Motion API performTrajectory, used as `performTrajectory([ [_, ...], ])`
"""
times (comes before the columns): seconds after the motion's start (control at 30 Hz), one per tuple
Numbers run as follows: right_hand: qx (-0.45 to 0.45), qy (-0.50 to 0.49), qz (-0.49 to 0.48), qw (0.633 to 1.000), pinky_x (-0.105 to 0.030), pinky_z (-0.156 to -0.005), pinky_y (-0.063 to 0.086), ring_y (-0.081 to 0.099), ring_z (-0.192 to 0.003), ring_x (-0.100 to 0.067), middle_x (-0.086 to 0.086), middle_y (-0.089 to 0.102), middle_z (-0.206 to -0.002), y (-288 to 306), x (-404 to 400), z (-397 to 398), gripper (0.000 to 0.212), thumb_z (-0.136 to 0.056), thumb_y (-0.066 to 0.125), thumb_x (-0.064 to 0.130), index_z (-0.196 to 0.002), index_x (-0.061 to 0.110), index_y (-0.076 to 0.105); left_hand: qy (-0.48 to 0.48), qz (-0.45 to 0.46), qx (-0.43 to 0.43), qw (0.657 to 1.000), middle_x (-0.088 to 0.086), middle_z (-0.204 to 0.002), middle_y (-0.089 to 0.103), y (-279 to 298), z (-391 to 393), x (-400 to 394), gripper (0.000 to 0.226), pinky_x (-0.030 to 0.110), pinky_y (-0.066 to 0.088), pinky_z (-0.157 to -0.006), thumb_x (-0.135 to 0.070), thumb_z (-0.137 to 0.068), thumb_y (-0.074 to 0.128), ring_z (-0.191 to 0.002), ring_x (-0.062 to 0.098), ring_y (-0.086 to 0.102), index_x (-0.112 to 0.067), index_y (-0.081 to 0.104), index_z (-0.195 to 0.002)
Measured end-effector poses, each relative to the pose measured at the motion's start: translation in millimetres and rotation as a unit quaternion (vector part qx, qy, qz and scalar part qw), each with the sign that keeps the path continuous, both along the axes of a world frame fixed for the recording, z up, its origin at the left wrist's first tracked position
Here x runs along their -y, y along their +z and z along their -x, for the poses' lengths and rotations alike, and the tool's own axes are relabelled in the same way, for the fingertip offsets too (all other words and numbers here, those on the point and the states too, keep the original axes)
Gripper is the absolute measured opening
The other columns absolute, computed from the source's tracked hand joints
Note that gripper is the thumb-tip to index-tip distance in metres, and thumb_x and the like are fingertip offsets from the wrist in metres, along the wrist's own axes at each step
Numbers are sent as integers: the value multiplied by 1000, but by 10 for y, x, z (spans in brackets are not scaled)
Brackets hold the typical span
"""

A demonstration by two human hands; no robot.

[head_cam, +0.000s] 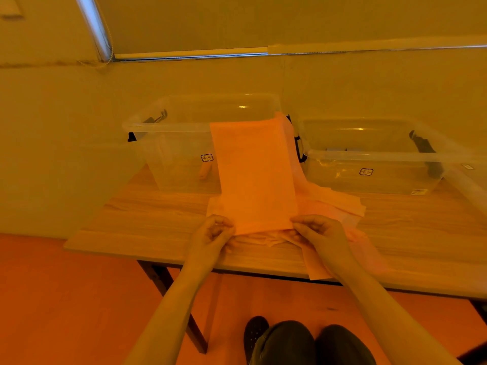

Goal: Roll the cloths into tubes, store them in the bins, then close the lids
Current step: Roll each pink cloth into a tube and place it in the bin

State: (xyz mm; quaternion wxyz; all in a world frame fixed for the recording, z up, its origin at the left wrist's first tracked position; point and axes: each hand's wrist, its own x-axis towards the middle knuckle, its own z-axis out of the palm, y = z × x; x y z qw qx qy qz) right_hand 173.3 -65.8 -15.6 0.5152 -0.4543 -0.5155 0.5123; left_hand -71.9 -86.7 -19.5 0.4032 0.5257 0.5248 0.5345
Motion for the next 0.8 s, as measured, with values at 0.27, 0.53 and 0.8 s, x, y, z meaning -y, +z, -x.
performTrajectory([
  [0.27, 24, 20, 9, 999, -20, -66, 55, 71, -87, -18, -4, 74, -97, 19, 10, -48, 25, -80, 72, 9, -104, 14, 71, -31, 31, 18, 999, 2, -90, 71, 24, 19, 42, 27, 20, 52, -69, 1, -88, 60, -78, 8, 66, -22, 72, -97],
  [0.53, -5, 8, -18, 1000, -32, -82, 56, 71, -90, -24, -9, 75, -90, 7, -10, -35, 11, -88, 64, 9, -94, 6, 73, -10, 35, 13, 999, 1, -93, 74, 20, 9, 33, 14, 28, 53, -81, -17, -86, 67, -92, 16, 68, -28, 75, -92],
  [0.8, -66, -3, 0, 998, -36, -83, 56, 70, -90, -29, -18, 73, -90, 2, -21, -41, 11, -83, 67, 9, -90, 4, 74, 24, 52, 7, 998, -7, -95, 73, 22, -16, 8, 11, 33, 51, -89, -25, -87, 67, -96, 12, 65, -27, 76, -92],
])
